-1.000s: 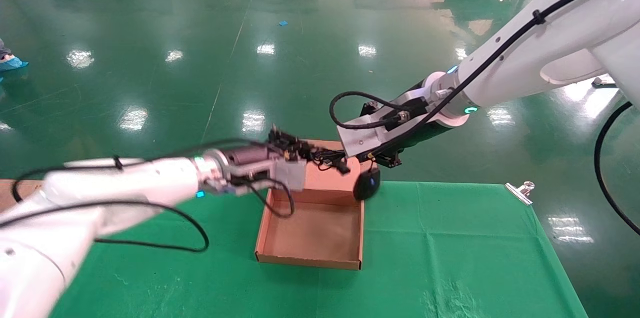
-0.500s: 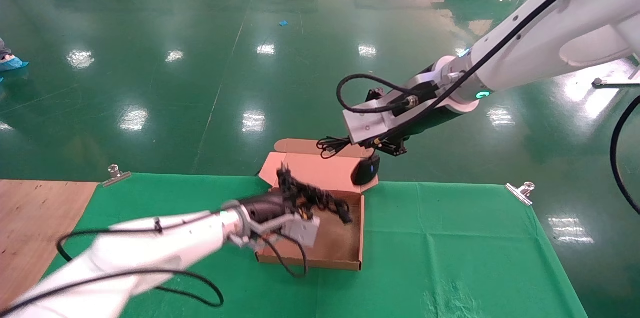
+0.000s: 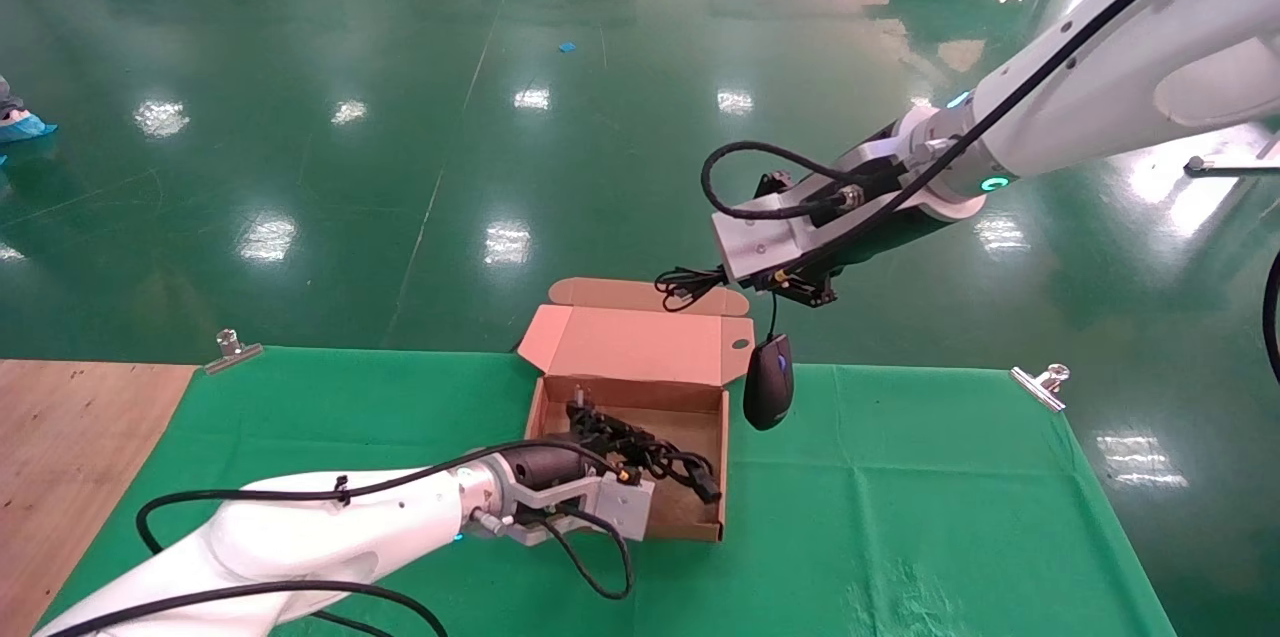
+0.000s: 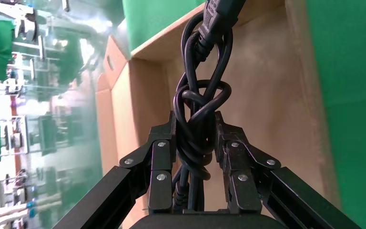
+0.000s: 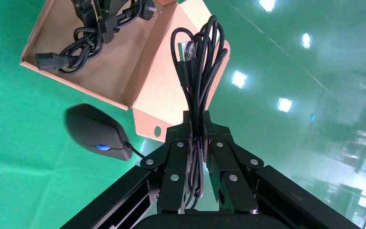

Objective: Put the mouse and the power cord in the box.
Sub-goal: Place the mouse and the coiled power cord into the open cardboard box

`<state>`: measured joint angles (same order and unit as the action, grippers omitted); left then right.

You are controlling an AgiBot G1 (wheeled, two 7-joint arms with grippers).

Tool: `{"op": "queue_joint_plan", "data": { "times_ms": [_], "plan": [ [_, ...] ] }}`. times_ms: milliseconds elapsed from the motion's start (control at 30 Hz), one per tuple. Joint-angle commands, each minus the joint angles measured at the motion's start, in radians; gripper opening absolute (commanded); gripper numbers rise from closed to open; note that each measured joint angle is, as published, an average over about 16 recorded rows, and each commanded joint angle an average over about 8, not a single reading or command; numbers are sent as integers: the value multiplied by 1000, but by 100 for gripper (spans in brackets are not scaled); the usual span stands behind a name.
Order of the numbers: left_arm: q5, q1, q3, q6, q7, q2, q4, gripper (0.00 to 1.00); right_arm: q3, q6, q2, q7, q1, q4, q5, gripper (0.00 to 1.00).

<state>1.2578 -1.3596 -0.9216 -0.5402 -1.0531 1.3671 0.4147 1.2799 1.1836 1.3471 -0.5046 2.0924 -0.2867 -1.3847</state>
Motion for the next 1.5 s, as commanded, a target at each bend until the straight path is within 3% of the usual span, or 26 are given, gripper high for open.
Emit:
{"op": "queue_joint_plan", "data": {
  "times_ms": [33, 133, 200, 267, 633, 900, 1233, 1500],
  "plan": [
    [-17, -7, -20, -14, 14, -1, -6, 50, 0, 1, 0, -5, -2, 6, 3, 0],
    [-37, -11, -40, -11, 12, -1, -9, 80, 1, 1, 1, -10, -4, 8, 8, 0],
    [-51, -13, -52, -8, 10, -1, -10, 94, 2, 1, 2, -12, -6, 8, 11, 0],
    [-64, -15, -64, -5, 8, -2, -11, 100, 3, 2, 2, -13, -7, 8, 13, 0],
    [-133, -24, -120, 0, -7, -4, -19, 100, 10, 8, 3, -9, -13, 3, 27, 0],
    [-204, -56, -108, -89, -56, -35, -46, 100, 16, 3, 6, 5, -16, -18, 37, 0],
    [-332, -88, -19, -311, -118, -203, -52, 100, 30, -36, 15, 45, -39, -85, 55, 0],
    [-396, -84, 23, -433, -106, -348, -14, 100, 69, -129, 21, 100, -92, -174, 49, 0]
  ]
}}
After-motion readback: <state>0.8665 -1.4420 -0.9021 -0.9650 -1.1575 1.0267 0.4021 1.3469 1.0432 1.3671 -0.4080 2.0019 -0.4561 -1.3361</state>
